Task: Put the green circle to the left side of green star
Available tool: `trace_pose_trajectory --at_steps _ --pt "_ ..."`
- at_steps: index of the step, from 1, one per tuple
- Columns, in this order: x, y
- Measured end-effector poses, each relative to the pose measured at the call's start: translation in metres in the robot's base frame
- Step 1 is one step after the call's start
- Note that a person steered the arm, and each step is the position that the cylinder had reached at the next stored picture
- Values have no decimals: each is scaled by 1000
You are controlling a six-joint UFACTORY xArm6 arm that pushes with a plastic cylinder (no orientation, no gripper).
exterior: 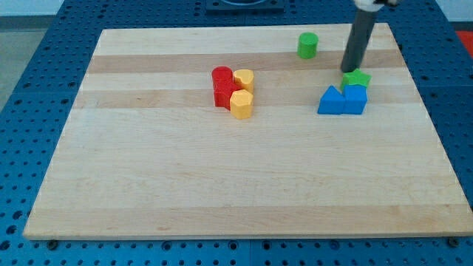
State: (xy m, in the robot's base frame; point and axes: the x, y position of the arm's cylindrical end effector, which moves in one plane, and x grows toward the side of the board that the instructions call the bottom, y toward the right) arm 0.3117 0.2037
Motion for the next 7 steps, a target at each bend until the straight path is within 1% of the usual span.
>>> trace_pose_trajectory --at_steps 1,2,3,4,5,7 --pt "-47 14" --pt "-79 -1" --pt "-97 -39" --pt "-98 -78" --pt "-77 -91" --pt "-19 -90"
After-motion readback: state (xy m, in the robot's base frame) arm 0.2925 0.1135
